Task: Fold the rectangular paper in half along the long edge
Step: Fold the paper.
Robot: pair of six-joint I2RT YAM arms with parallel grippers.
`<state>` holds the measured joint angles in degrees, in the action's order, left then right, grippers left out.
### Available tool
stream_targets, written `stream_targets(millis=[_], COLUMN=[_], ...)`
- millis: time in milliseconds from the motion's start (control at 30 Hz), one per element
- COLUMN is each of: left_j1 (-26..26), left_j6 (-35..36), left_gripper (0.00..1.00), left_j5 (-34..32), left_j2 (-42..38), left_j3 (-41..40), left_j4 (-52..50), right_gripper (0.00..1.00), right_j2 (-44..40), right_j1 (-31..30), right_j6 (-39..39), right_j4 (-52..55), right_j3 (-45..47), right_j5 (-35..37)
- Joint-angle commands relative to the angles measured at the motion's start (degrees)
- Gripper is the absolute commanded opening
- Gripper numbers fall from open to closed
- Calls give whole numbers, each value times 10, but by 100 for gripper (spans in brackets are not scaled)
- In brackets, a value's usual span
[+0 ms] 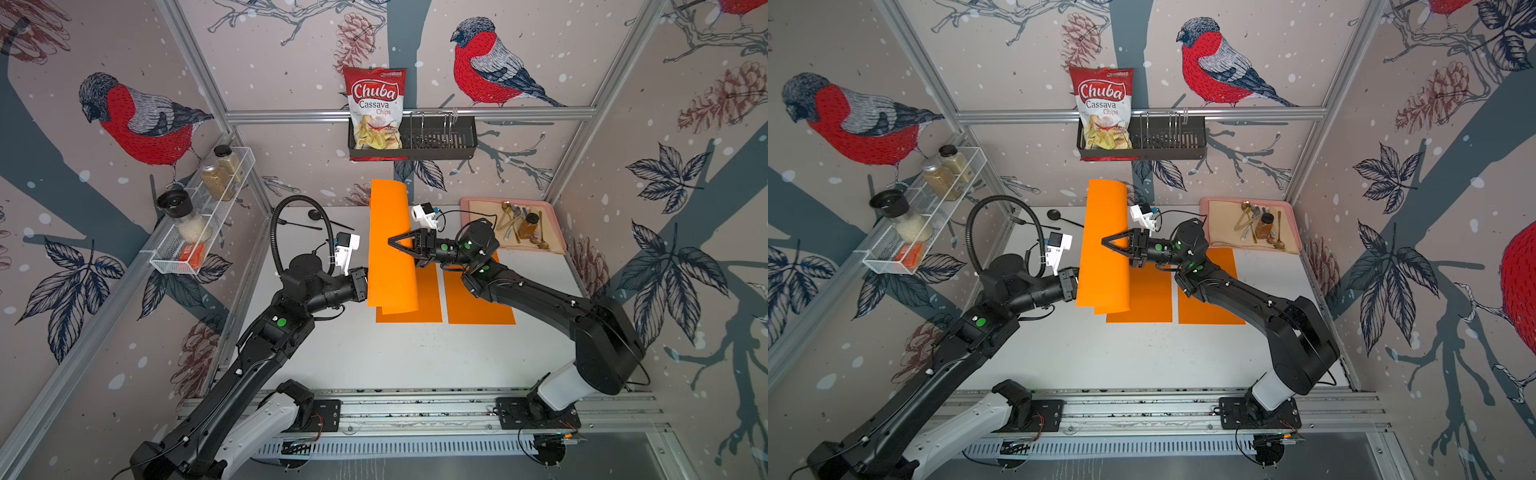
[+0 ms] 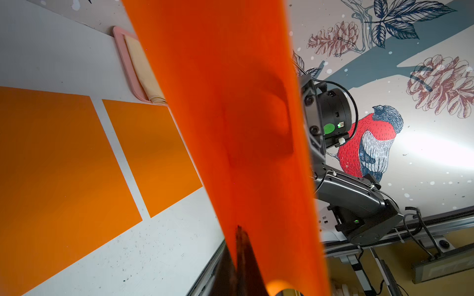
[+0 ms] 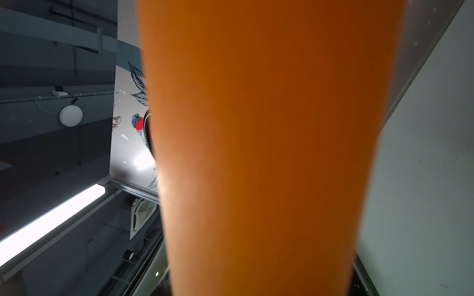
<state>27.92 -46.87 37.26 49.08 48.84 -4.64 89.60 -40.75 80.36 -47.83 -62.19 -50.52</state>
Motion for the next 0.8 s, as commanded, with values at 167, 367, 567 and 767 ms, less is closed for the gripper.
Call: stream_targets(millis=[167, 367, 567, 767], left_j1=[1, 1, 1, 1], left_j6=[20, 18, 16, 15], left_gripper=[0, 0, 0, 0], left_j5=[-12, -12, -6, -4], left_j2=[-3, -1, 1, 2], left_j3=[7, 4, 1, 1], left_j4=[-9, -6, -2, 2], right_gripper=[64, 64, 58, 50], right_j2=[-21, -17, -11, -8], right_j1=[5, 3, 1, 1], right_j6=[-35, -35, -38, -38], right_j4=[21, 20, 18, 14], right_j3=[0, -3, -4, -4], right_j5=[1, 1, 8, 7])
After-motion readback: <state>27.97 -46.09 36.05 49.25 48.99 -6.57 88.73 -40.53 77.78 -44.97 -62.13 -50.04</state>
